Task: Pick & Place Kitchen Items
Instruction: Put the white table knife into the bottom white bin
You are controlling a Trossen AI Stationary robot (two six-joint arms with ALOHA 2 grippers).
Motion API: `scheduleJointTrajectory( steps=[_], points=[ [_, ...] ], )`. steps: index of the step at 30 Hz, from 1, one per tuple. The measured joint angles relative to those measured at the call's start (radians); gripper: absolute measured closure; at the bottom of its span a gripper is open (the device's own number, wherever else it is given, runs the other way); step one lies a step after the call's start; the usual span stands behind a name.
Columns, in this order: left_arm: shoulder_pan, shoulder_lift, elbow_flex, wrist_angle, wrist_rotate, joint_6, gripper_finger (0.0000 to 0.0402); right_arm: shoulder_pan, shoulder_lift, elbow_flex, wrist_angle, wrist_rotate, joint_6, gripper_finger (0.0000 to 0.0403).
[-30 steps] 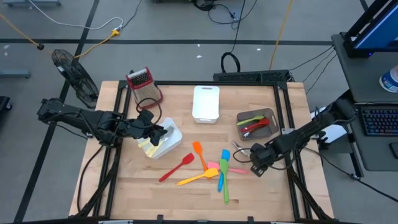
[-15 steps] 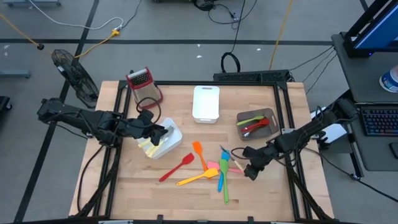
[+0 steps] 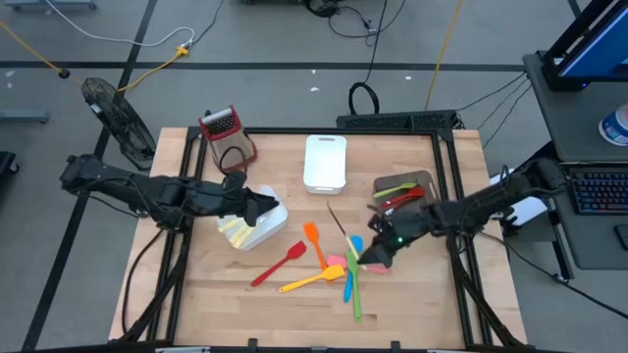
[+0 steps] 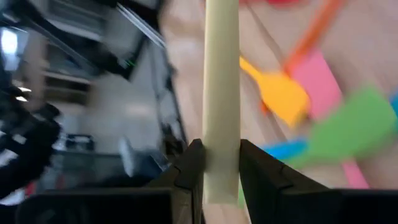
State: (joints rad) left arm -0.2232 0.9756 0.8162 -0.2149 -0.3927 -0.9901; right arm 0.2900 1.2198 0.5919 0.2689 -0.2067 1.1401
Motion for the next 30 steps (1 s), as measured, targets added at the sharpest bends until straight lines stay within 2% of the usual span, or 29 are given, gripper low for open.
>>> scheduleJointTrajectory(
  steps=[7,15,23,30],
  points=[
    [0.000,0.101,0.000,0.213,0.002,0.019,0.0249,-0.094,0.000,0.002,0.268,-0.008,-0.042,0.0333],
    [0.008,0.224,0.000,0.461,0.052,0.021,0.0249,-0.151,0.000,0.002,0.449,-0.033,-0.052,0.0333],
    [0.025,0.340,0.000,0.710,0.054,0.035,0.0222,-0.159,0.000,0.002,0.498,-0.031,-0.045,0.0333],
    [0.033,0.436,0.009,0.824,0.061,-0.017,0.0180,-0.159,0.000,0.002,0.502,-0.025,-0.045,0.0333]
  ],
)
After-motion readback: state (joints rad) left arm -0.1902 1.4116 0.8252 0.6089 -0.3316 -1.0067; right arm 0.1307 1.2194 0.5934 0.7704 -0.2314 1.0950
